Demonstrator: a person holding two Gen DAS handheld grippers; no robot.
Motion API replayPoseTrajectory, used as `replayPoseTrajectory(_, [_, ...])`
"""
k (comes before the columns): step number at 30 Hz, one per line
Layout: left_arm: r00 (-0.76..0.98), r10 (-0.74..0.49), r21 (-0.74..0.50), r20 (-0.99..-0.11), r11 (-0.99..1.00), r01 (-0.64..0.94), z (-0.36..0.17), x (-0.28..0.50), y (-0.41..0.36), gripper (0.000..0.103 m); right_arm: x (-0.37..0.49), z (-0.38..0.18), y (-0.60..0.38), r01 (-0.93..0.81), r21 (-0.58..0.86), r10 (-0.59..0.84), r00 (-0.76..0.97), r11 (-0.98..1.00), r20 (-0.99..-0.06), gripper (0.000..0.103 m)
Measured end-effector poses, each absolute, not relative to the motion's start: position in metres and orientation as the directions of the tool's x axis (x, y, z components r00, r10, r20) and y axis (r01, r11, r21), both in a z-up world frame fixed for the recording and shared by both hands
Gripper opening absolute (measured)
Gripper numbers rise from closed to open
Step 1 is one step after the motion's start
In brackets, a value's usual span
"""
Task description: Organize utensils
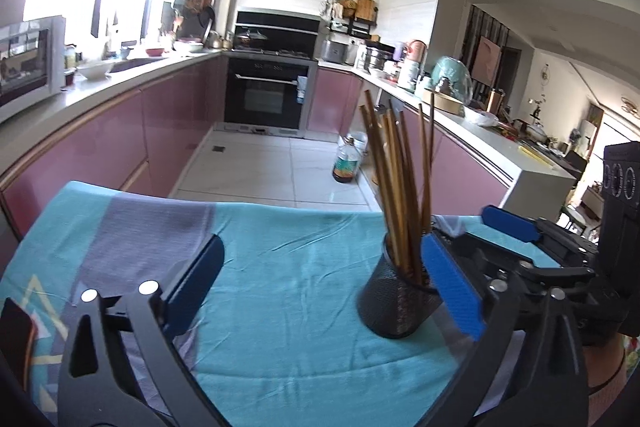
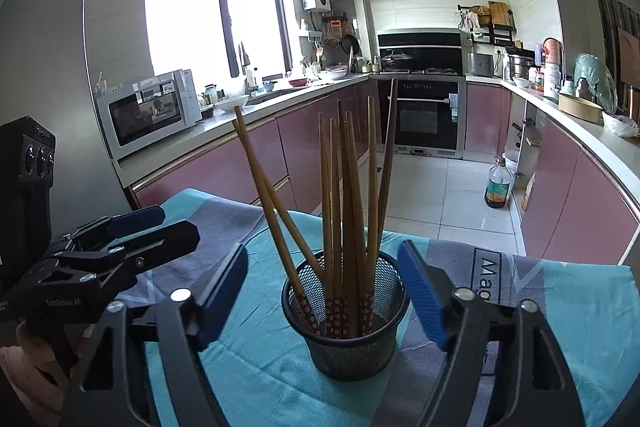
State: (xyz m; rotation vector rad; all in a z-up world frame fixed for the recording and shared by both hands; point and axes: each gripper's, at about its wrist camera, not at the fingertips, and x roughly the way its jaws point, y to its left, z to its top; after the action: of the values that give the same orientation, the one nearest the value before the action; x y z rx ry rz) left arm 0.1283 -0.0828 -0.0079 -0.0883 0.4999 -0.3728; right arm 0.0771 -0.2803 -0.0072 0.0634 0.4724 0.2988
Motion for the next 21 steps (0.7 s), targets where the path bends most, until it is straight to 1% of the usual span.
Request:
replayPoseTrajectory(1, [0.822, -0.358, -0.163, -0.444, 0.934, 0.318, -0.009, 0.123, -0.078, 0.097, 0.072, -0.009, -0.278, -0.264, 0.122, 0.291, 0.854, 0.957, -0.431, 0.083])
replayPoseTrajectory(4, [0.849, -0.313, -0.115, -0.425, 0.949, 0.292, -0.010, 0.107, -0.069, 0.097, 0.058, -0.011, -0.273, -0.248, 0.104, 0.269, 0.872, 0.963, -0.409, 0.089])
replayPoseTrajectory(6, [0.857, -0.304, -0.113, -0.415, 0.952, 0.283, -0.011, 0.096, -0.061, 0.097, 0.049, -0.013, -0.269, -0.253, 0.097, 0.271, 0.879, 0.963, -0.394, 0.092])
replayPoseTrajectory(7, [0.862, -0.299, -0.114, -0.409, 0.954, 0.277, -0.012, 0.090, -0.057, 0.097, 0.044, -0.013, -0.266, -0.249, 0.084, 0.261, 0.886, 0.965, -0.383, 0.097])
replayPoseTrajectory(13, [0.890, -0.254, -0.091, -0.379, 0.967, 0.237, -0.015, 0.060, -0.033, 0.097, 0.020, -0.017, -0.250, -0.247, 0.039, 0.246, 0.911, 0.968, -0.331, 0.097])
replayPoseTrajectory(21, [0.911, -0.222, -0.081, -0.347, 0.975, 0.206, -0.009, 0.028, -0.017, 0.097, -0.004, -0.023, -0.229, -0.236, 0.017, 0.230, 0.925, 0.972, -0.303, 0.097])
